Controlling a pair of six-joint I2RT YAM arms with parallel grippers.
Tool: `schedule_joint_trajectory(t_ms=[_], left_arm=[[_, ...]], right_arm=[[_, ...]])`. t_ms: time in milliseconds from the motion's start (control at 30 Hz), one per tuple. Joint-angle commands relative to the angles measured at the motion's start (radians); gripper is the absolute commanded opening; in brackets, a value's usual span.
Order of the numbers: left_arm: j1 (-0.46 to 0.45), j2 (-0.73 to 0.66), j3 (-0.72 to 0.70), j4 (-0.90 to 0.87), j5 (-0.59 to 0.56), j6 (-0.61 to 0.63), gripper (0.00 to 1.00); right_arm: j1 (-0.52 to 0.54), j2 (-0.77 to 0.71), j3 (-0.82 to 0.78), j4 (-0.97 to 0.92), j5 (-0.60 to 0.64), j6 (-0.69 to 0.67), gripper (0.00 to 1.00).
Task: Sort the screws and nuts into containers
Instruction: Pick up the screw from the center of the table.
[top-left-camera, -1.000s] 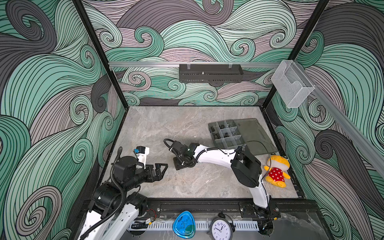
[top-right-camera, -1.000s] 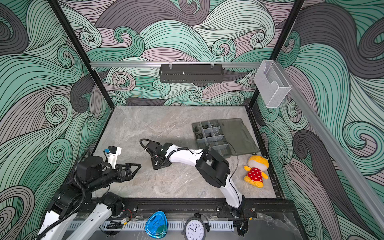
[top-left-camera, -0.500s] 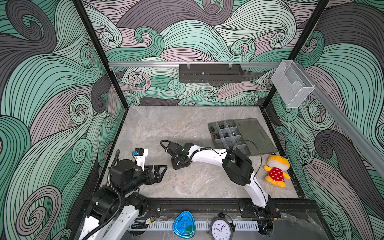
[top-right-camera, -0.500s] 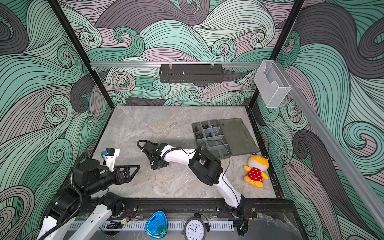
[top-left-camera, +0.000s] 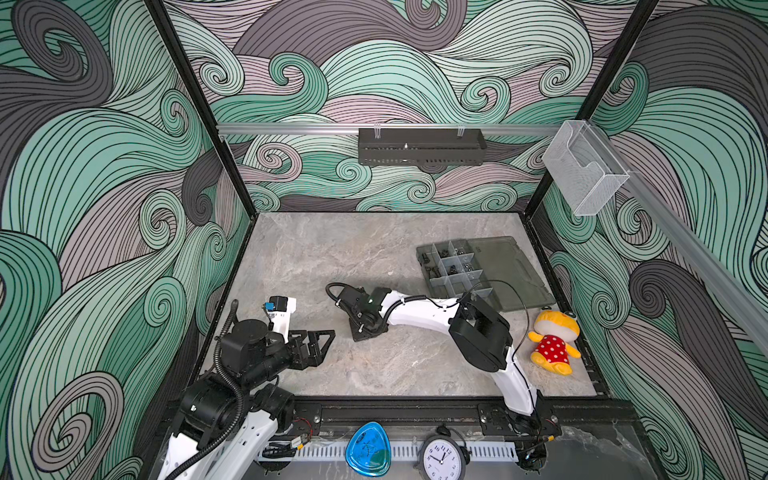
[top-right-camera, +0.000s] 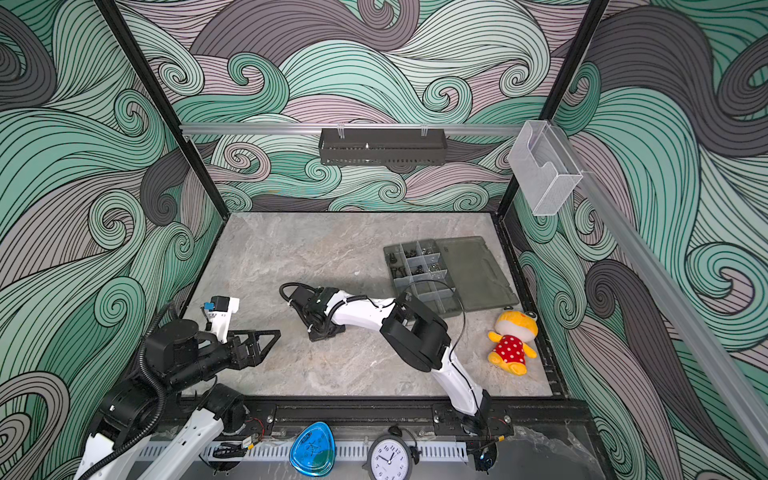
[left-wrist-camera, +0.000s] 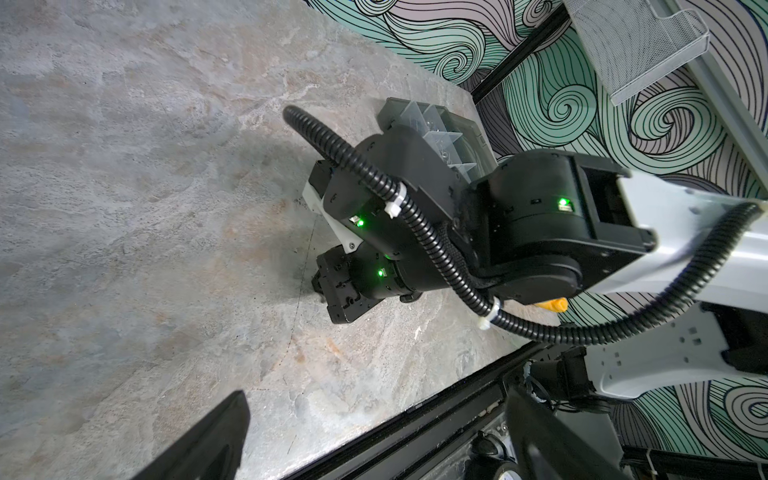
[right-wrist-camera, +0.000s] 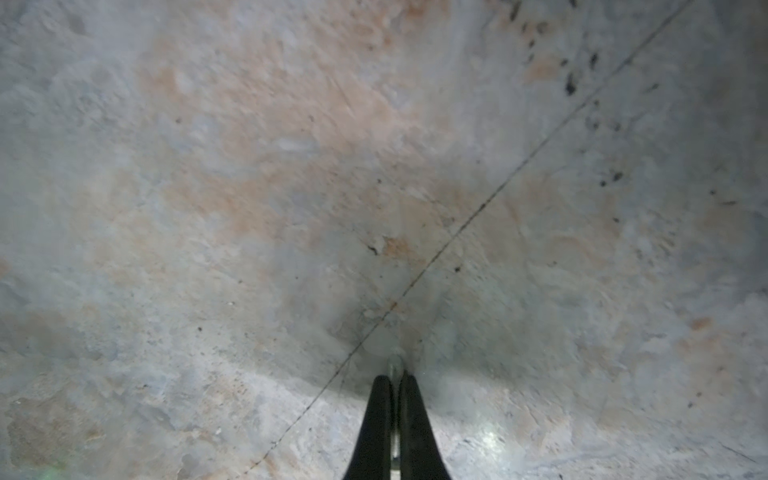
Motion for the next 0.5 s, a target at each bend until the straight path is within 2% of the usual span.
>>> schedule_joint_trajectory(t_ms=[0, 100, 300, 467], left_arm=[[-0.007, 0.033, -0.013, 0.055, 0.020, 0.009, 0.98], [-0.007, 0.086, -0.017, 0.124, 0.056, 0.021, 0.99], [-0.009, 0.265, -0.032, 0.284, 0.157, 0.032, 0.99], [-0.025, 0.409, -0.002, 0.347, 0.191, 0.037, 0.99]], right_arm=[[-0.040, -0.058, -0.122, 0.010, 0.009, -0.007, 0.00], [-0.081, -0.147, -0.222, 0.101, -0.017, -0.049, 0.00], [-0.169, -0.340, -0.323, 0.115, 0.048, -0.161, 0.00], [-0.309, -0.486, -0.395, 0.104, 0.055, -0.218, 0.00]])
